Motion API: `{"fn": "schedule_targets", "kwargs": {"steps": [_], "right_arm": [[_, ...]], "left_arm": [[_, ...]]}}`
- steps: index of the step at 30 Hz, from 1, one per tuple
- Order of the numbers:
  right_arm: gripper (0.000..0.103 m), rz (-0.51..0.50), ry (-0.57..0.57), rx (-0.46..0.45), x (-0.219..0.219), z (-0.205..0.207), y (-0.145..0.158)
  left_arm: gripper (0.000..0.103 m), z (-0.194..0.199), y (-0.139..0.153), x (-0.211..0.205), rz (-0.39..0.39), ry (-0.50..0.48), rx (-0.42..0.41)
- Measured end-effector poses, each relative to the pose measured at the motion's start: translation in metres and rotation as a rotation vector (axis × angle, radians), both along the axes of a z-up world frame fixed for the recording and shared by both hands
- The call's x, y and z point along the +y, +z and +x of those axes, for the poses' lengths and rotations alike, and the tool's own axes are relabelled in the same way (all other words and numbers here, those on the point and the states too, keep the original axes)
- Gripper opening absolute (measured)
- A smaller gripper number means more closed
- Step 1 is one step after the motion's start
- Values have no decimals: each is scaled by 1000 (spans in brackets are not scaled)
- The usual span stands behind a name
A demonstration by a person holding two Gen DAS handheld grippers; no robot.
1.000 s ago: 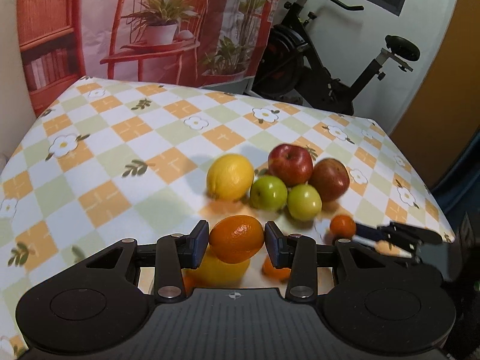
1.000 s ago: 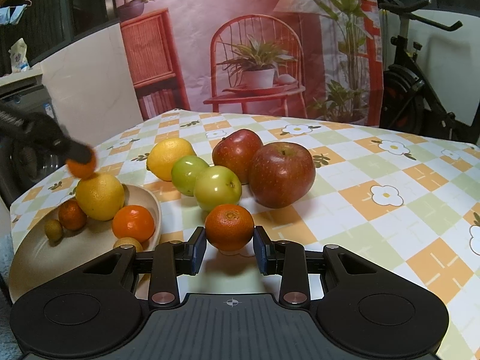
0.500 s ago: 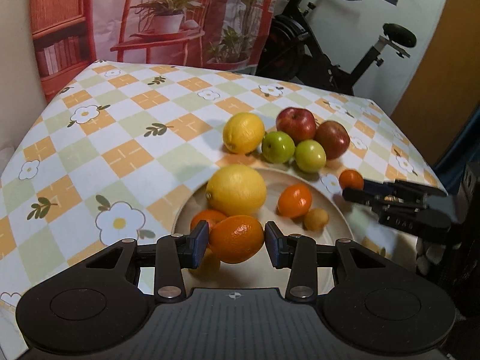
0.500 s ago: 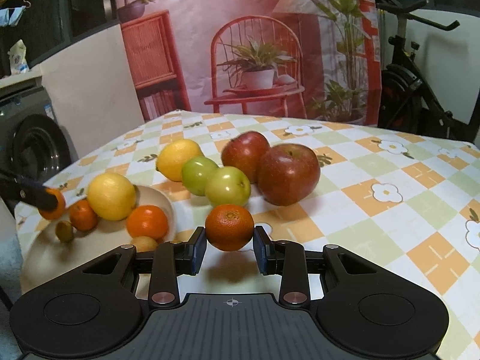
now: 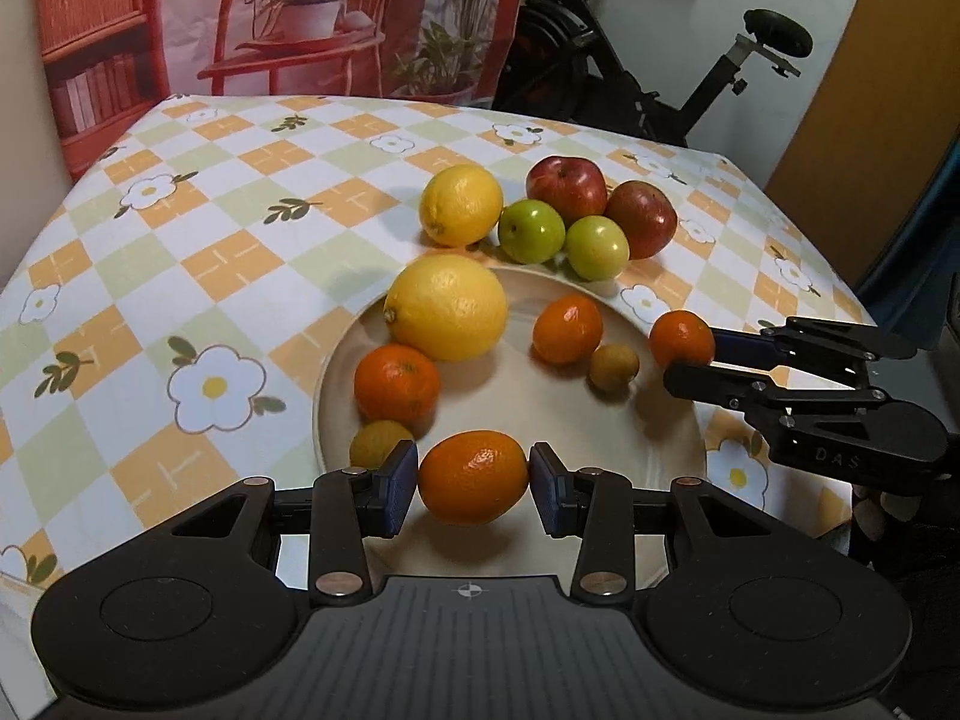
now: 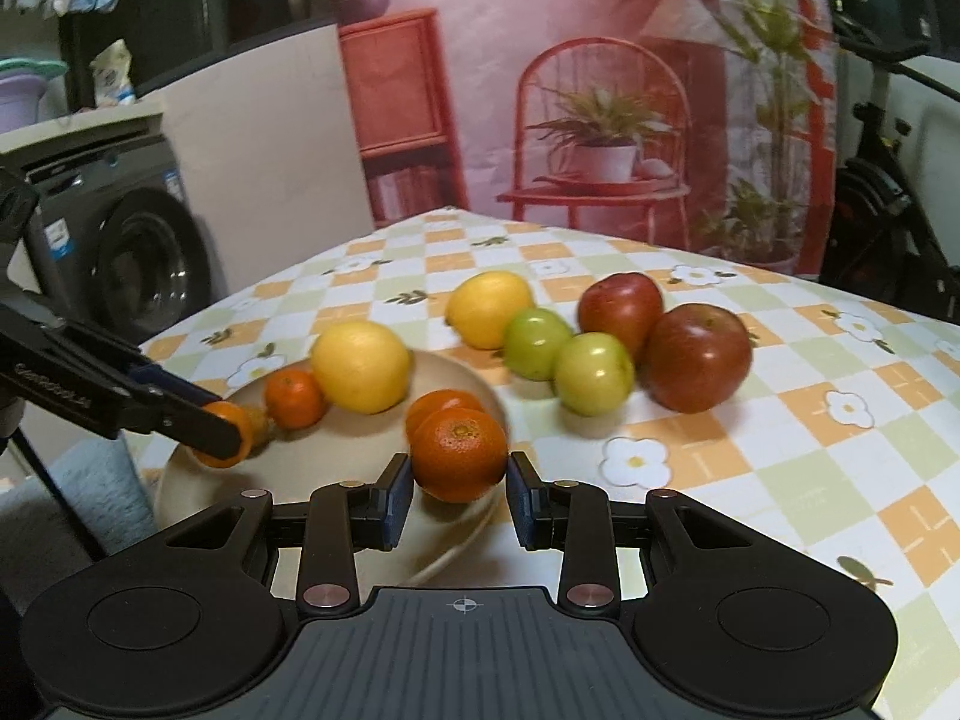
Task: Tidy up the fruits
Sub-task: 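Carry both held tangerines over the cream plate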
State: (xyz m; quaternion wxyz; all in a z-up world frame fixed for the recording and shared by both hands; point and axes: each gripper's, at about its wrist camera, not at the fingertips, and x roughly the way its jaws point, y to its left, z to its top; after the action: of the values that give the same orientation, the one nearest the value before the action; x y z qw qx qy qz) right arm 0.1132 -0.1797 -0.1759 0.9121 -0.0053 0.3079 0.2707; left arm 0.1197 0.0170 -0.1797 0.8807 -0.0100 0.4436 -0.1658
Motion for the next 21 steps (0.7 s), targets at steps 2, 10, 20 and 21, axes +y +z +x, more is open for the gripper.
{"fn": "schedule_targets", "kwargs": {"steps": [2, 10, 20, 21], "right_arm": [[31, -8, 14, 8, 3, -2, 1], [31, -75, 95, 50, 21, -2, -1], [31, -167, 122, 67, 36, 9, -7], [31, -173, 123, 67, 37, 11, -7]], "left_arm": [[43, -1, -1, 2, 2, 6, 4], [43, 1, -9, 5, 33, 13, 29], [43, 1, -15, 5, 67, 8, 6], [43, 0, -15, 5, 68, 7, 3]]}}
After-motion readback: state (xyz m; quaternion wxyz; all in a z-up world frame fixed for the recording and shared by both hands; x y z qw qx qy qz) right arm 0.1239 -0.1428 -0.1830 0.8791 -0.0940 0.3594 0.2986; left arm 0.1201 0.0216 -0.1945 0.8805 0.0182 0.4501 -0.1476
